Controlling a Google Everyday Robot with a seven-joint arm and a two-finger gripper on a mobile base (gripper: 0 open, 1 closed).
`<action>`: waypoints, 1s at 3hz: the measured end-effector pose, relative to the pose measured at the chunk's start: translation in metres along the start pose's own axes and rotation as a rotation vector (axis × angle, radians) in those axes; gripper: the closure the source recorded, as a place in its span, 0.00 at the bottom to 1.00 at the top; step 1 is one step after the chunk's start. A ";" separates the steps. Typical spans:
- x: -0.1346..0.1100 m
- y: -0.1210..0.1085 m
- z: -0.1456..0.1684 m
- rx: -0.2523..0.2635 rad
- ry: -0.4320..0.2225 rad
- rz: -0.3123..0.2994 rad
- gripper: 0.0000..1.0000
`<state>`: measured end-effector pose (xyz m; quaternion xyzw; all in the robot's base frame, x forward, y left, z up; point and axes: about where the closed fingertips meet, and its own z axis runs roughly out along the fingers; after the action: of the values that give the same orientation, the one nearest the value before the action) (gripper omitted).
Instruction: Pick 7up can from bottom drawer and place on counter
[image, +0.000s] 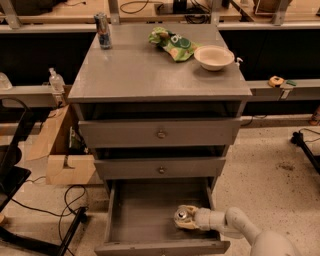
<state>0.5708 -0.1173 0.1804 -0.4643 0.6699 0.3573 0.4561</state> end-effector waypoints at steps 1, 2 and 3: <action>0.000 0.001 0.002 -0.004 -0.002 0.001 0.94; -0.002 0.003 0.004 -0.008 -0.006 0.002 1.00; -0.011 0.009 0.002 -0.014 -0.002 0.003 1.00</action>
Offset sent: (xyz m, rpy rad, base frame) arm -0.0036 0.0068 0.0071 0.0224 -0.0004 0.0102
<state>0.5639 -0.1098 0.1905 -0.4662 0.6674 0.3633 0.4530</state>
